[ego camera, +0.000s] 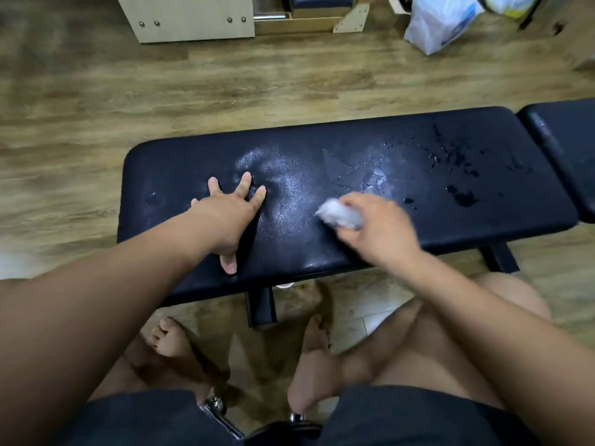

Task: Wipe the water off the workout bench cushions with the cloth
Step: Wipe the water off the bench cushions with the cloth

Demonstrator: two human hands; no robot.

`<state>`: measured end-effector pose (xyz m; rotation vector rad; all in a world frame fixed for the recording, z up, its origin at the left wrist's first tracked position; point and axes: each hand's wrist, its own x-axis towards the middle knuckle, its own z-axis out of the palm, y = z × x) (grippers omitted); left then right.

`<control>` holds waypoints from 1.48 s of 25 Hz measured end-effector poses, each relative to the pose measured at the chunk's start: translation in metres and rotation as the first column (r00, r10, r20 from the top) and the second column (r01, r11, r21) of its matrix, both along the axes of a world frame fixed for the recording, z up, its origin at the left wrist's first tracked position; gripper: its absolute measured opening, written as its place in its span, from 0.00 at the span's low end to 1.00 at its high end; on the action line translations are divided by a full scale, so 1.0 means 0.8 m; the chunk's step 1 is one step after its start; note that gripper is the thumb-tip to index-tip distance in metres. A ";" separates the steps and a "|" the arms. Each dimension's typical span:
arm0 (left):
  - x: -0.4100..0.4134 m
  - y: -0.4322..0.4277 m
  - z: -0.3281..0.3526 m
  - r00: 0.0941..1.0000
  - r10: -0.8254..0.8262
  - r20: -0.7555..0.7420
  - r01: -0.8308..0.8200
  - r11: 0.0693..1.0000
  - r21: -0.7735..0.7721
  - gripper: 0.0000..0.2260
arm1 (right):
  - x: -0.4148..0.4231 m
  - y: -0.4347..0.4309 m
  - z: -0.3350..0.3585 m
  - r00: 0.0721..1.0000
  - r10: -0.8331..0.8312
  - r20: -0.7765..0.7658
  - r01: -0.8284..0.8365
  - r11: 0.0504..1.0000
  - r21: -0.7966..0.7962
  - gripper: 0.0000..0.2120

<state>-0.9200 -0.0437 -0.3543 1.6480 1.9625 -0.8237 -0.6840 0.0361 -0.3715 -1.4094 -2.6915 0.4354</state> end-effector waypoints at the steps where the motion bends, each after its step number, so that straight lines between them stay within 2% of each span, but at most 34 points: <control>1: 0.000 0.000 0.000 1.000 -0.001 0.002 0.001 1.000 0.006 0.70 | 0.034 0.034 0.005 0.986 -0.164 0.036 0.162 0.985 0.051 0.17; 3: 0.001 0.001 -0.002 1.000 0.010 0.002 -0.010 1.000 0.019 0.70 | 0.102 0.079 0.016 0.870 -0.488 0.071 0.481 0.871 0.099 0.17; 4: 0.001 0.001 -0.002 1.000 0.022 0.005 -0.022 1.000 0.019 0.70 | 0.122 0.085 0.020 0.804 -0.591 0.064 0.585 0.805 0.095 0.16; 6: 0.001 0.002 -0.003 0.999 0.033 0.012 -0.034 0.999 0.015 0.70 | 0.111 0.064 0.021 0.756 -0.651 0.070 0.643 0.759 0.107 0.14; 9: -0.005 -0.001 -0.006 1.000 0.014 0.022 -0.015 0.999 0.050 0.70 | 0.015 -0.019 0.005 0.871 -0.485 0.075 0.475 0.872 0.119 0.16; 12: -0.011 -0.012 -0.010 0.998 0.026 0.058 -0.035 0.987 0.158 0.61 | -0.102 -0.130 -0.001 0.984 -0.175 0.021 0.175 0.984 -0.024 0.16; 14: -0.017 -0.030 -0.008 0.998 0.020 0.067 -0.038 0.958 0.284 0.52 | -0.128 -0.158 0.002 0.999 -0.028 -0.026 0.025 0.994 -0.110 0.16; 15: -0.021 -0.045 -0.007 0.997 0.031 0.073 -0.055 0.936 0.347 0.51 | -0.120 -0.150 0.002 0.998 -0.039 -0.039 0.034 0.992 -0.117 0.15; 17: -0.028 -0.092 -0.014 0.987 0.115 0.114 -0.157 0.853 0.497 0.47 | -0.068 -0.109 0.003 0.979 -0.204 0.011 0.204 0.977 -0.063 0.16; 18: -0.031 -0.120 -0.023 0.975 0.157 0.158 -0.221 0.769 0.600 0.42 | -0.029 -0.083 0.006 0.942 -0.333 0.031 0.334 0.942 -0.025 0.16; 20: -0.030 -0.167 -0.045 0.939 0.227 0.259 -0.344 0.568 0.748 0.32 | 0.053 -0.039 0.018 0.803 -0.592 0.067 0.593 0.805 0.014 0.16; 21: -0.031 -0.181 -0.053 0.920 0.255 0.297 -0.388 0.494 0.778 0.27 | 0.082 -0.029 0.026 0.734 -0.675 0.075 0.675 0.738 0.029 0.16; 23: -0.037 -0.190 -0.052 0.907 0.277 0.317 -0.411 0.426 0.806 0.20 | 0.092 -0.033 0.033 0.673 -0.738 0.051 0.736 0.675 0.048 0.16; 25: -0.048 -0.195 -0.046 0.886 0.305 0.349 -0.448 0.367 0.815 0.15 | 0.034 -0.068 0.030 0.714 -0.700 0.000 0.700 0.713 0.044 0.15; 27: -0.058 -0.210 -0.048 0.824 0.373 0.426 -0.549 0.343 0.762 0.12 | -0.051 -0.116 0.009 0.817 -0.577 -0.014 0.577 0.815 0.049 0.14; 28: -0.062 -0.217 -0.052 0.815 0.397 0.421 -0.562 0.370 0.739 0.11 | -0.101 -0.146 0.002 0.868 -0.497 0.002 0.496 0.868 0.030 0.14; 30: -0.062 -0.228 -0.057 0.851 0.400 0.341 -0.512 0.483 0.711 0.09 | -0.195 -0.209 0.004 0.947 -0.321 -0.011 0.318 0.942 -0.106 0.12; 32: -0.056 -0.230 -0.053 0.843 0.434 0.318 -0.525 0.537 0.660 0.08 | -0.255 -0.250 0.010 0.984 -0.158 -0.080 0.133 0.957 -0.257 0.09; 33: -0.054 -0.229 -0.049 0.822 0.462 0.332 -0.555 0.523 0.647 0.09 | -0.265 -0.255 0.013 0.988 -0.111 -0.105 0.077 0.956 -0.282 0.09; 35: -0.048 -0.232 -0.043 0.804 0.470 0.364 -0.575 0.458 0.678 0.11 | -0.240 -0.233 0.009 0.994 -0.080 -0.079 0.062 0.975 -0.213 0.11; 37: -0.040 -0.229 -0.042 0.830 0.415 0.372 -0.542 0.443 0.714 0.14 | -0.170 -0.181 0.006 0.981 -0.192 -0.011 0.191 0.978 -0.080 0.14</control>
